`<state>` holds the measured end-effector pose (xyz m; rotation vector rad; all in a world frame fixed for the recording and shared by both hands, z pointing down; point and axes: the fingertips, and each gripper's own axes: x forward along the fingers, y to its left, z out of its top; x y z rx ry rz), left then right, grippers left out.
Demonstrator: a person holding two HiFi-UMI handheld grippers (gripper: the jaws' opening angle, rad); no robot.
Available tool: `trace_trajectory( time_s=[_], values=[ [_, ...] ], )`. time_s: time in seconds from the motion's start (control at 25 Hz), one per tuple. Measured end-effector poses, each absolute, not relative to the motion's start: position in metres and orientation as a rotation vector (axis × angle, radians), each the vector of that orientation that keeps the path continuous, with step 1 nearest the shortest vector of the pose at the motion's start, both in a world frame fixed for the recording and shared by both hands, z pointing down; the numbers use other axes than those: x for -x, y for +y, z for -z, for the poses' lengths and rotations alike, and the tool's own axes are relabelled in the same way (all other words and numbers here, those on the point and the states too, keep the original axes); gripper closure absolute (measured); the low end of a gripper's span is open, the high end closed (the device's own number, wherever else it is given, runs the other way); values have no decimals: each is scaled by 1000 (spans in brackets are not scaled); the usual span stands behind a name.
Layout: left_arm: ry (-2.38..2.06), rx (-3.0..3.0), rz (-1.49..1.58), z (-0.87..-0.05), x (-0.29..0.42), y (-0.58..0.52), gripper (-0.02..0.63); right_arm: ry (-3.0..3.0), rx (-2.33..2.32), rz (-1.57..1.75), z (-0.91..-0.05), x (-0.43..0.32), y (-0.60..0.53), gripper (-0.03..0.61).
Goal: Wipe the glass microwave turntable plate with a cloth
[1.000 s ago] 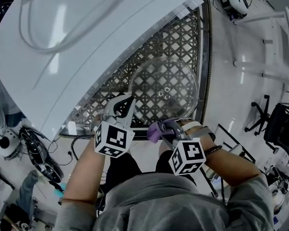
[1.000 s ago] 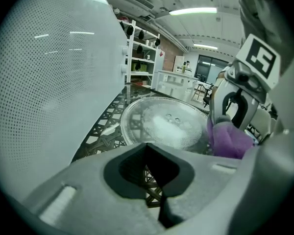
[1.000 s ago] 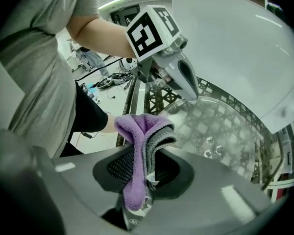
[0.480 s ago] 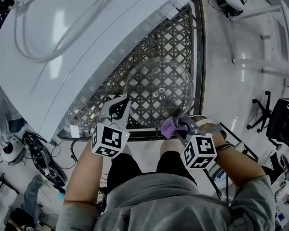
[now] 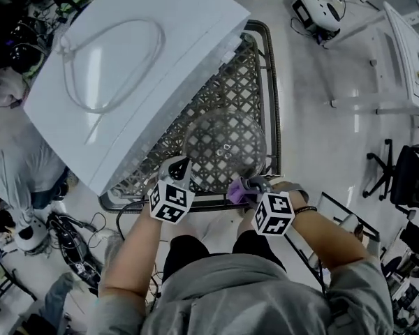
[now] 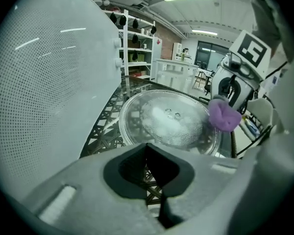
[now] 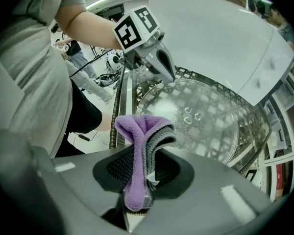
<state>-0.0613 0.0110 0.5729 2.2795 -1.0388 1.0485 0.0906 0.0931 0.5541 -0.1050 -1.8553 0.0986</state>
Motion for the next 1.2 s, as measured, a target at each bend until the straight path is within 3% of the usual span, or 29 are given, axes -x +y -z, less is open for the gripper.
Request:
trace_trajectory(
  time_s=[0.52,1.2],
  values=[
    [-1056,-2282,-815,-474,63,19,615,-2073,-240,-241,-456,-82,37,479],
    [-1233,-2468,-159,-297,75,21,617,-2385,-729,-406,-318,-119,-18,479]
  ],
)
